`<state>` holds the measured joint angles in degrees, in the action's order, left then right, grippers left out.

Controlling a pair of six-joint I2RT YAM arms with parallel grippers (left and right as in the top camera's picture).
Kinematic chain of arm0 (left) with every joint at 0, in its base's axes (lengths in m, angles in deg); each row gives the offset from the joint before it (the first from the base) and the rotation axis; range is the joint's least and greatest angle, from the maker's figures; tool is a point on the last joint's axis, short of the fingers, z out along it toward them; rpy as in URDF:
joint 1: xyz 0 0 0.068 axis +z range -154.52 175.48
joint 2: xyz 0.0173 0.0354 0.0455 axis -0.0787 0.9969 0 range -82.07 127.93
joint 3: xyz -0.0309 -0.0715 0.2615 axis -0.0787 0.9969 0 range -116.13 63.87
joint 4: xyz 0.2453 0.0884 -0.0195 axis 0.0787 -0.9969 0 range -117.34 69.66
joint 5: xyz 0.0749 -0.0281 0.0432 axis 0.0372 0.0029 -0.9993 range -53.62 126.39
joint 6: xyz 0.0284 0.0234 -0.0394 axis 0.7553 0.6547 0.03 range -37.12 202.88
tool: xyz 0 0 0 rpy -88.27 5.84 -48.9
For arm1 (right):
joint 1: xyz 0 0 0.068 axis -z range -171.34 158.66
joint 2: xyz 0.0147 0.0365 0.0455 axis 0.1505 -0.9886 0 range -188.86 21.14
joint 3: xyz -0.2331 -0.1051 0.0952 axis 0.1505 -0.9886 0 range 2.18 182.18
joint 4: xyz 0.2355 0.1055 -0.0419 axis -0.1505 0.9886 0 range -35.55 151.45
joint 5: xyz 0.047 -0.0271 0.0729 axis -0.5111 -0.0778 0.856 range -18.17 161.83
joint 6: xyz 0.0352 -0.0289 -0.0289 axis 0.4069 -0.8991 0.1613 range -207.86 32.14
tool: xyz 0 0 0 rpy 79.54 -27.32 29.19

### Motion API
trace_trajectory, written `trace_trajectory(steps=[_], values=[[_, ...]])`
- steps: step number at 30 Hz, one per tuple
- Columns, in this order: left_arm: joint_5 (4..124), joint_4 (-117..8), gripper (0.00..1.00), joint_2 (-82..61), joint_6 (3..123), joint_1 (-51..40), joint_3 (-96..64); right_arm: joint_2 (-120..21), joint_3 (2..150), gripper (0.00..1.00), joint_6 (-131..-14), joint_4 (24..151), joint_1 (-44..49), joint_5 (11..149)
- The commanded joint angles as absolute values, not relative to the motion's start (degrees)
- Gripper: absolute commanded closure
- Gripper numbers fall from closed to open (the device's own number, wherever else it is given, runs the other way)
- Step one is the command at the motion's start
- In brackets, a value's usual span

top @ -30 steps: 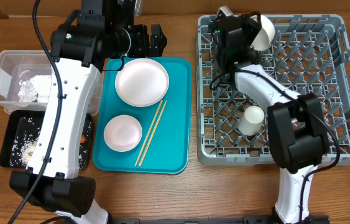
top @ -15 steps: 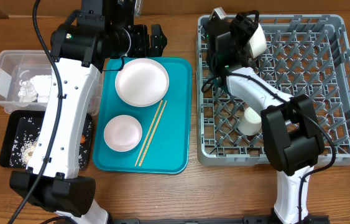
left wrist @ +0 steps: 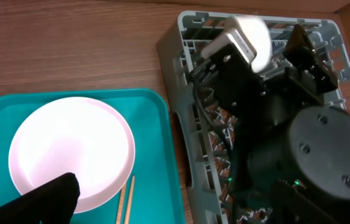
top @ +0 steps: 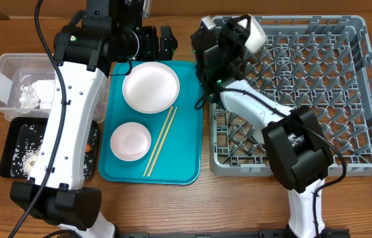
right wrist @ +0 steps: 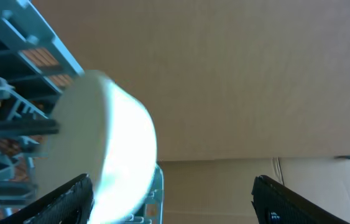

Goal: Sort waste into correct bins and load items into the dishwasher
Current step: 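Set the white bowl in the rack's upper-left corner and open the right gripper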

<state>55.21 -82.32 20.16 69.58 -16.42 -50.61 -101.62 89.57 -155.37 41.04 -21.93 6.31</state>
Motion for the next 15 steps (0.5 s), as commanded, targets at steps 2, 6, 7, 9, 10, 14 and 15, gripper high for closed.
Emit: trace_trajectory(steps=[2, 6, 7, 9, 10, 14, 15], values=[[55.02, -82.3, 0.0, 19.81, 70.06, -16.44, -51.89, -101.86, 90.54, 0.16, -153.47, 40.91, -22.98, 3.08], [55.02, -82.27, 0.0, 19.81, 70.06, -16.44, -51.89, -101.86, 90.54, 0.16, -151.41, 41.61, -23.0, -0.79], [55.02, -82.27, 0.0, 19.81, 70.06, -16.44, -51.89, -101.86, 90.54, 0.16, -150.78, 41.7, -23.0, -1.54], [55.02, -82.27, 0.0, 19.81, 70.06, -16.44, -51.89, -101.86, 90.54, 0.14, -150.39, 41.74, -23.0, -2.39], [55.04, -82.27, 0.0, 19.81, 70.06, -16.44, -51.89, -101.84, 90.54, 0.13, -150.41, 41.74, -23.0, -2.72], [55.02, -82.27, 0.0, 19.81, 70.06, -16.44, -51.89, -100.92, 90.54, 0.06, -149.95, 41.74, -23.11, -2.8], [55.02, -82.27, 0.0, 19.81, 70.06, -16.44, -51.89, -100.33, 90.54, 0.03, -149.05, 41.74, -23.11, -2.96]])
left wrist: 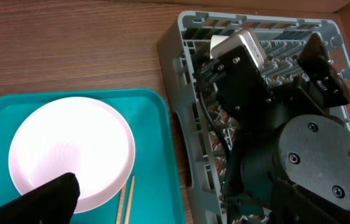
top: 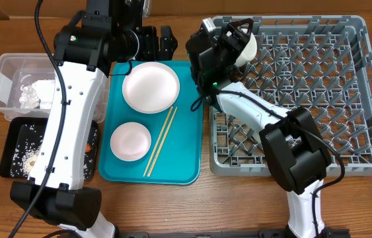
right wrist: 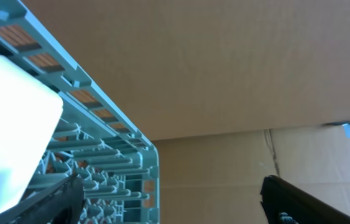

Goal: Sort waste into correct bins and load items into the dishwasher
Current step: 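Set the white bowl in the rack's upper-left corner and open the right gripper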

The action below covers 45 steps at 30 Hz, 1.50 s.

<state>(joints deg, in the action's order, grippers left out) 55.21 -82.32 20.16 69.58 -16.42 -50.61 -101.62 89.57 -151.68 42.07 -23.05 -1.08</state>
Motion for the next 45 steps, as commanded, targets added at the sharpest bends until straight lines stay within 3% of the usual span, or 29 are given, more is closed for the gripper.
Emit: trace_trajectory(steps=[1, 9, 14, 19, 23, 24, 27, 29, 34, 45], values=[[55.02, -82.27, 0.0, 19.81, 70.06, -16.44, -51.89, -99.74, 90.54, 0.03, -148.48, 41.74, -23.11, -3.07], [55.02, -82.27, 0.0, 19.81, 70.06, -16.44, -51.89, -92.92, 90.54, 0.0, -142.36, 42.86, -20.73, -3.24], [55.02, -82.3, 0.0, 19.81, 70.06, -16.44, -51.89, -88.51, 90.54, 0.0, -134.52, 53.57, -17.39, 1.0], [55.02, -82.27, 0.0, 19.81, 70.06, -16.44, -51.89, -83.72, 90.54, 0.0, -112.97, 78.68, -11.09, 22.18], [55.02, -82.27, 0.0, 19.81, 70.06, -16.44, -51.89, -82.08, 90.56, 0.0, -99.39, 87.49, -6.94, 37.96], [55.02, -82.27, 0.0, 19.81, 70.06, -16.44, -51.89, -81.42, 90.6, 0.01, -91.55, 90.22, -6.09, 42.07], [55.02, -82.3, 0.0, 19.81, 70.06, -16.44, -51.89, -79.72, 90.67, 0.07, -82.89, 94.68, -6.57, 51.64], [55.02, -82.27, 0.0, 19.81, 70.06, -16.44, -51.89, -78.04, 90.67, 0.11, -79.96, 96.51, -7.62, 59.51], [55.02, -82.27, 0.0, 19.81, 70.06, -16.44, -51.89, -72.14, 90.67, 0.11, -78.61, 100.6, -11.07, 73.65], [55.02, -82.27, 0.0, 19.81, 70.06, -16.44, -51.89, -69.18, 90.67, 0.05, -71.5, 110.04, -12.6, 74.55]])
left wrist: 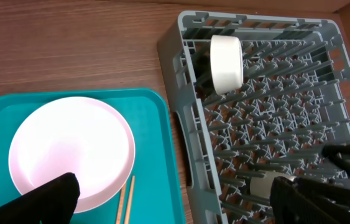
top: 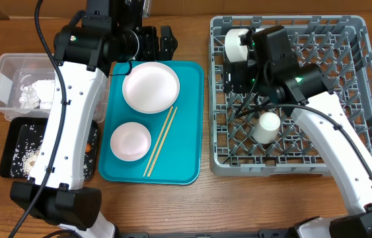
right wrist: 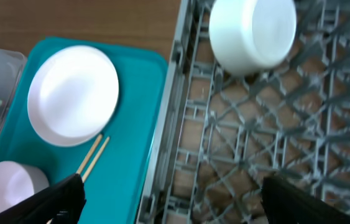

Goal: Sort waste into correct bins and load items into the dishwasher
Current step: 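Set the white bowl in the rack's upper-left corner and open the right gripper, then reach the left gripper to the pink bowl on the teal tray and grasp it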

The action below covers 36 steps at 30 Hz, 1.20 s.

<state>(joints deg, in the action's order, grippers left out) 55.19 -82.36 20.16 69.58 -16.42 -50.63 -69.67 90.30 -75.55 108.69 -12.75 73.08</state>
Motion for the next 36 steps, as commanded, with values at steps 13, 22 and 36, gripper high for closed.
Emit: trace_trajectory(steps=[13, 22, 36], values=[[39.63, -95.72, 0.0, 18.98, 66.15, -15.24, -51.92, -69.18, 90.67, 0.04, -71.53, 119.18, -12.6, 74.53], [26.47, -115.23, 0.0, 18.74, 58.66, -15.46, -50.69, -69.18, 90.67, 0.03, -71.48, 121.17, -12.6, 75.53], [26.78, -111.61, 0.0, 18.74, 58.81, -15.41, -29.34, -69.18, 90.67, 0.0, -71.55, 122.31, -12.6, 84.56]])
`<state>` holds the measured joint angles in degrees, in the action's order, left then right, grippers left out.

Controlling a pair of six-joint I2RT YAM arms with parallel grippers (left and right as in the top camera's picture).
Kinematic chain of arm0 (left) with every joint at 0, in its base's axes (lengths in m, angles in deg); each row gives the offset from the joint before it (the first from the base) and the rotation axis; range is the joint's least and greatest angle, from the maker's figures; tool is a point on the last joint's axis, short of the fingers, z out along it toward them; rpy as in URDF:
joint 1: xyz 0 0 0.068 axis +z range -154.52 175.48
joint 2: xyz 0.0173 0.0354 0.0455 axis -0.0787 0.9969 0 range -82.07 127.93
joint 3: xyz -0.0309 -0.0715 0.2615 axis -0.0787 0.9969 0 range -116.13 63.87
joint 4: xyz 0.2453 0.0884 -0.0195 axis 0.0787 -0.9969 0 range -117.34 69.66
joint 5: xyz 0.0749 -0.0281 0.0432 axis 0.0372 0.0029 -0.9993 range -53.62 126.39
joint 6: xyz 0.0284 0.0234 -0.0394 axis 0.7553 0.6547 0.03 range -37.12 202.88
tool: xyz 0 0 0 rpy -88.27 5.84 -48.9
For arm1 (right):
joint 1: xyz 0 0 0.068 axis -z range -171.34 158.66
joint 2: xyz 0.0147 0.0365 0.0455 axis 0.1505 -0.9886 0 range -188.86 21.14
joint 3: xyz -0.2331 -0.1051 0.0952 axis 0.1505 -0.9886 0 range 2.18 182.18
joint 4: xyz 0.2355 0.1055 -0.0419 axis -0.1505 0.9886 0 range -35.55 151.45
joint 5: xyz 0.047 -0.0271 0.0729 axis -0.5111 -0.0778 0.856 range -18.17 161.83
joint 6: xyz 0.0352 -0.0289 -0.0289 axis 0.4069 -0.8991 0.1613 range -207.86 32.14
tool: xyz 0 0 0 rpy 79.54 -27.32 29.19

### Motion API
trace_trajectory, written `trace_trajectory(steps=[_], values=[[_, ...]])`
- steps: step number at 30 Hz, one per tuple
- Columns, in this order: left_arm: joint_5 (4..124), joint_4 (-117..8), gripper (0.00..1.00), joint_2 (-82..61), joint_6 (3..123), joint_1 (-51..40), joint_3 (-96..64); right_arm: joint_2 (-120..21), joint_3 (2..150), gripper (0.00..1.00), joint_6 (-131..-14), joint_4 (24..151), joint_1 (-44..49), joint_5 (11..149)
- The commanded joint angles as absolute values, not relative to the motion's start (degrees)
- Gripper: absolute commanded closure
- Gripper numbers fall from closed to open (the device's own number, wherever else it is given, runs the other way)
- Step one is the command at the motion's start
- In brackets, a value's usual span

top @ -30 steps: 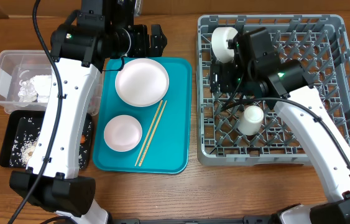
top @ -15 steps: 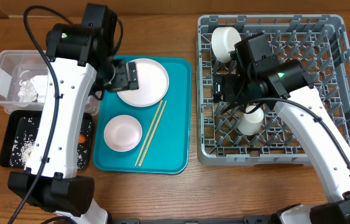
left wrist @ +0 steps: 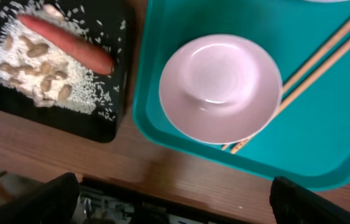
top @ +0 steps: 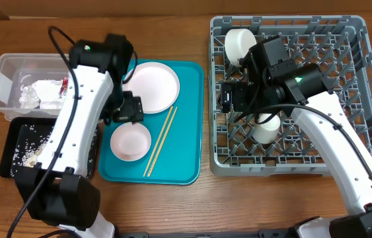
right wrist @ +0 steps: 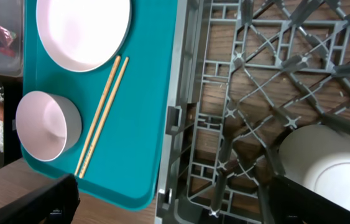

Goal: Sort waste into correct bins and load items into the dishwasher
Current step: 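Reach the left gripper to the pink bowl on the teal tray and grasp it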

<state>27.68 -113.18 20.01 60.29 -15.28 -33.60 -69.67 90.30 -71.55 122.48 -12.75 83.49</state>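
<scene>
A teal tray [top: 187,166] carries a large pale plate [top: 151,86], a small pink bowl [top: 131,141] and a pair of wooden chopsticks [top: 161,141]. My left gripper [top: 127,110] hangs open and empty just beyond the small bowl [left wrist: 219,88]. The grey dish rack [top: 365,135] holds a white bowl [top: 240,45] on its side at the far left corner and a white cup [top: 266,127] lower down. My right gripper [top: 229,99] is open and empty over the rack's left part, beside the cup [right wrist: 330,165].
At the far left a clear bin [top: 2,82] holds crumpled waste. In front of it a black bin [top: 8,153] holds rice, peanuts and a carrot [left wrist: 66,43]. The tray lies between the bins and the rack.
My left gripper has moved from the tray's far edge to just above the small bowl. The right gripper has moved nearer, from beside the racked white bowl to the rack's left part.
First my right gripper had the white bowl at its fingers over the rack's far left corner, then lower among the pegs. Later the bowl stood in the rack alone and the gripper was off it, open. The left arm stayed at the tray's far edge until now.
</scene>
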Motion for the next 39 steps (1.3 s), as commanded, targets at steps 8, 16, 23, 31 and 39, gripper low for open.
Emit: trace_trajectory(steps=[8, 16, 23, 31, 39], values=[[26.95, -100.72, 0.0, 18.74, 58.42, -15.35, -17.62, -69.18, 90.67, 0.0, -71.55, 122.24, -12.6, 84.34], [27.26, -89.31, 0.0, 18.74, 58.48, -12.66, -9.58, -69.18, 90.67, 0.0, -71.55, 120.95, -12.6, 84.36], [36.37, -84.52, 0.0, 18.74, 65.39, -6.97, -7.09, -69.18, 90.67, 0.0, -71.55, 118.09, -12.6, 84.36], [39.65, -81.4, 0.0, 18.76, 66.61, -6.8, -4.62, -69.18, 90.67, 0.0, -71.55, 117.76, -12.6, 84.36], [40.46, -81.38, 0.36, 18.76, 66.61, -6.78, -4.62, -69.18, 90.67, 0.0, -71.55, 117.78, -12.6, 84.36]])
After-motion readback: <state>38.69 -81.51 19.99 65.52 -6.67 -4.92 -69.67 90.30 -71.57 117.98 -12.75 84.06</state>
